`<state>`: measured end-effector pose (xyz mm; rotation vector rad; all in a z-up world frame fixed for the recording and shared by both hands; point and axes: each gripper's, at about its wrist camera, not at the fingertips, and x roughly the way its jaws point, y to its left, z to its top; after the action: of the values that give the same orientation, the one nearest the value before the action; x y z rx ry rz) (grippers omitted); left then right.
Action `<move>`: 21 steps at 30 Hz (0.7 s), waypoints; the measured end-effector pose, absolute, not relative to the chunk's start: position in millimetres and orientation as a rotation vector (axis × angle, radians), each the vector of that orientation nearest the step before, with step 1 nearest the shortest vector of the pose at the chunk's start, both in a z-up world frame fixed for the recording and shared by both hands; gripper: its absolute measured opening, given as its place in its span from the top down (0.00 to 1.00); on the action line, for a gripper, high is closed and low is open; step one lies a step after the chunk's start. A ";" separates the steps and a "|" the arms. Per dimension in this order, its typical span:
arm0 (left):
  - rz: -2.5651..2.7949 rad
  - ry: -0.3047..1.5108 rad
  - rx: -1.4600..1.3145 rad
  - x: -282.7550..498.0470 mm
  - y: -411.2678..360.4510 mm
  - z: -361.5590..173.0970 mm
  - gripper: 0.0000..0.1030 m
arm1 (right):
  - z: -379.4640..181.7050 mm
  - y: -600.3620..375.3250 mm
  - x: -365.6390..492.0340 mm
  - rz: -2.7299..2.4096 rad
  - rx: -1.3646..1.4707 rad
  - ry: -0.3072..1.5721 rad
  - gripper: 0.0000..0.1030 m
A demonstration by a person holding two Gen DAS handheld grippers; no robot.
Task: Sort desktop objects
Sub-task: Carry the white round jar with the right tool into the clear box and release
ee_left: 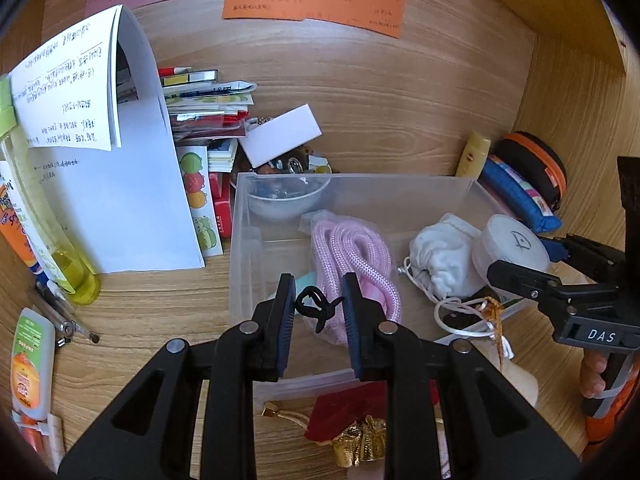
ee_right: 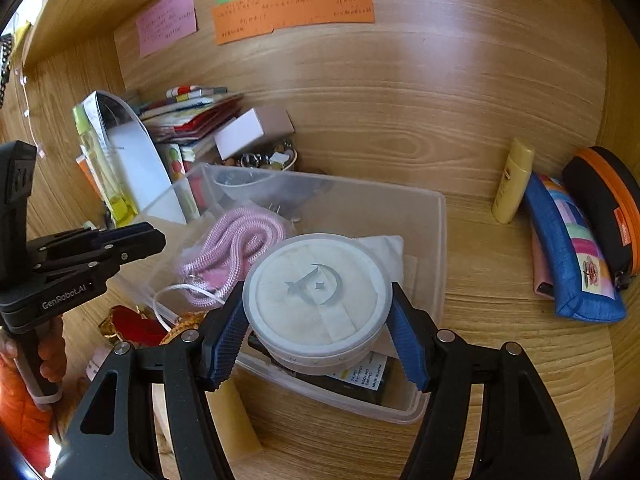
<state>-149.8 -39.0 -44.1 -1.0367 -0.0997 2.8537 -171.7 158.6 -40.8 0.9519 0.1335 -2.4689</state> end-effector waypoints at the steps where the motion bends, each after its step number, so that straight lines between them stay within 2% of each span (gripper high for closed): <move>1: 2.854 -0.095 -1.033 -149.2 -38.3 -43.9 0.78 | -41.7 157.8 -171.1 -2.468 0.953 0.140 0.39; 7: 2.849 -0.079 -1.045 -148.9 -36.5 -45.7 0.77 | -45.8 152.3 -170.0 -2.473 0.959 0.169 0.39; 9: 2.845 -0.093 -1.049 -148.5 -37.3 -45.9 0.72 | -45.7 153.2 -170.3 -2.470 0.962 0.162 0.39; 11: 2.853 -0.096 -1.035 -146.3 -37.9 -44.4 0.56 | -45.9 153.2 -170.9 -2.473 0.962 0.156 0.39; 12: 2.849 -0.097 -1.020 -144.3 -37.4 -43.3 0.54 | -46.0 153.0 -170.9 -2.474 0.961 0.157 0.39; 14: 2.865 -0.083 -0.997 -141.0 -35.5 -41.4 0.37 | -45.7 151.6 -170.2 -2.481 0.954 0.166 0.39; 17: 2.892 -0.047 -0.959 -136.8 -31.7 -38.8 0.31 | -43.1 150.0 -167.2 -2.492 0.924 0.191 0.38; 21: 2.899 -0.041 -0.938 -135.0 -31.4 -37.4 0.29 | -39.0 149.9 -162.7 -2.498 0.887 0.196 0.34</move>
<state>-135.0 -31.4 -37.4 -0.9381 -0.0408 2.8989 -162.7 149.9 -39.0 0.8872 0.1959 -2.4983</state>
